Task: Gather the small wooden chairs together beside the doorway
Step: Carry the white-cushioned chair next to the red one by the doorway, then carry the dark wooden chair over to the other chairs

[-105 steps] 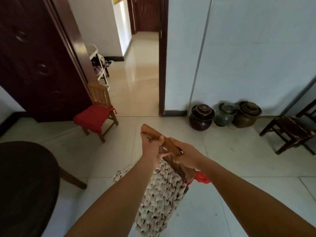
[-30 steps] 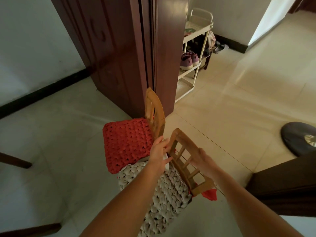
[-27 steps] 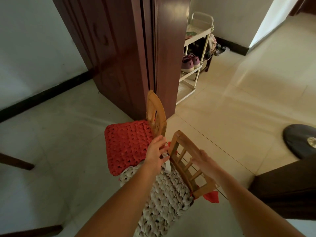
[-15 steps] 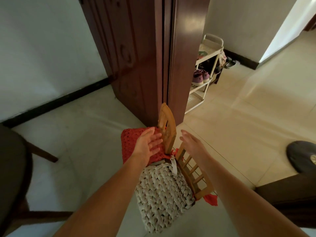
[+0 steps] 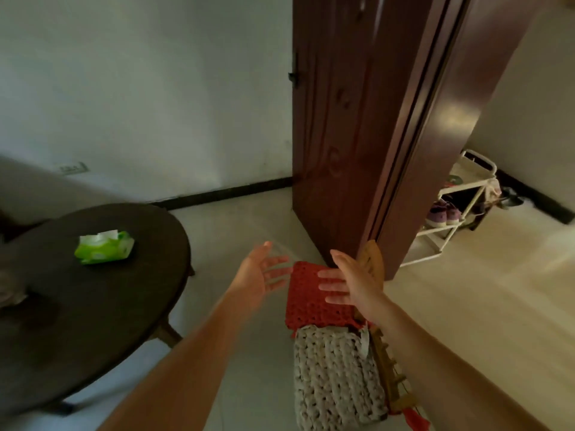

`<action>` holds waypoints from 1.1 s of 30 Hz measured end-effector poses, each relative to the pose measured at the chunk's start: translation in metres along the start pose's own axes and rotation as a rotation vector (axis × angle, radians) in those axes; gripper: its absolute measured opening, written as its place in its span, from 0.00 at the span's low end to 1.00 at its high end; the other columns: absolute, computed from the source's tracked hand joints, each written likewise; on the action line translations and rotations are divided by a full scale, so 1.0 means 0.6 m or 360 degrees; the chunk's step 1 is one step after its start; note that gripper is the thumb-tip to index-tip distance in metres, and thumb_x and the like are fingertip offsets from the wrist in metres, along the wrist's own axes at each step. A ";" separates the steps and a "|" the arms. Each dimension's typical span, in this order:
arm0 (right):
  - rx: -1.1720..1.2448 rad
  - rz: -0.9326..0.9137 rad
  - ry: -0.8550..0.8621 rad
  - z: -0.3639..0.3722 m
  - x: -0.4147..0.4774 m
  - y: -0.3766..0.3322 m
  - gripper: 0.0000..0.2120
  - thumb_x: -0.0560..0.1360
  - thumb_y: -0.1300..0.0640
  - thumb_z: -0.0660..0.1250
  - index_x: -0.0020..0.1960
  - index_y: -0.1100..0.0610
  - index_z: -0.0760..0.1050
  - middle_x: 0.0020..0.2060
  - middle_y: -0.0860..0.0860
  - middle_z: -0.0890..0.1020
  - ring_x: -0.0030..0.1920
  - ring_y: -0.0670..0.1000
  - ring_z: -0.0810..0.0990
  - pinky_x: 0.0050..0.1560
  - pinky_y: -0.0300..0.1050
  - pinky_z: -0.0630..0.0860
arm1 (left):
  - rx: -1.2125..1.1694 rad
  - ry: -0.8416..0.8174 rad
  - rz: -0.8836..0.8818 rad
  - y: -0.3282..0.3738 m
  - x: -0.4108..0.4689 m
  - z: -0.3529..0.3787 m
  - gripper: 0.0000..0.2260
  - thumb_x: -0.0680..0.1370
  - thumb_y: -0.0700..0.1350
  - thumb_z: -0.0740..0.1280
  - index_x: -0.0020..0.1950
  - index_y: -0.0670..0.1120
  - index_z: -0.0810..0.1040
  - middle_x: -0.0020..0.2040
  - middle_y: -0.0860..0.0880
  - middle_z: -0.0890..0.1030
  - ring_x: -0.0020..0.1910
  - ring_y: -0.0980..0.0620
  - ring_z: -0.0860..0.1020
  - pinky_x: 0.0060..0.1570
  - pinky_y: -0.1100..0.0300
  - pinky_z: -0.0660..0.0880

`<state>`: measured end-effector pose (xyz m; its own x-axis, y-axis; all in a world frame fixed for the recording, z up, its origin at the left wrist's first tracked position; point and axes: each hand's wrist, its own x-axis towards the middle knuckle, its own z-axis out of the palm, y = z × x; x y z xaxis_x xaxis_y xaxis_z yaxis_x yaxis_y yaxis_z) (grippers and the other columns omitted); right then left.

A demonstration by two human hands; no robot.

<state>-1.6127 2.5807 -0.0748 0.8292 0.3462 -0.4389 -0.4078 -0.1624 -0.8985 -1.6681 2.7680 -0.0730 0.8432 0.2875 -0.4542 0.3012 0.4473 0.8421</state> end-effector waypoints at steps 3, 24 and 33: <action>-0.0085 -0.0055 -0.0182 0.082 -0.028 -0.016 0.11 0.78 0.44 0.58 0.60 0.43 0.66 0.53 0.57 0.81 0.49 0.57 0.82 0.46 0.54 0.80 | -0.0038 0.0103 0.0064 0.026 -0.059 -0.076 0.12 0.79 0.53 0.59 0.57 0.47 0.73 0.52 0.43 0.81 0.49 0.44 0.80 0.51 0.50 0.75; -0.0653 -0.0198 -0.1120 0.789 -0.305 0.048 0.24 0.77 0.41 0.57 0.70 0.50 0.64 0.50 0.53 0.82 0.49 0.53 0.83 0.49 0.51 0.80 | -0.0328 0.0871 0.0438 0.069 -0.574 -0.721 0.20 0.80 0.51 0.59 0.70 0.47 0.67 0.51 0.42 0.81 0.51 0.41 0.80 0.49 0.49 0.77; -0.0818 -0.0289 -0.1523 1.023 -0.398 0.078 0.22 0.77 0.39 0.56 0.67 0.48 0.66 0.49 0.52 0.83 0.48 0.52 0.83 0.43 0.45 0.80 | -0.0450 0.1188 0.0610 0.050 -0.731 -0.892 0.11 0.80 0.49 0.58 0.58 0.45 0.73 0.48 0.43 0.81 0.51 0.41 0.79 0.58 0.46 0.72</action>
<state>-2.0646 3.0575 -0.0081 0.1308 0.9406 -0.3132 0.0819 -0.3251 -0.9421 -2.2673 3.1089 -0.0041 0.3230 0.8942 -0.3100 -0.1470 0.3709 0.9169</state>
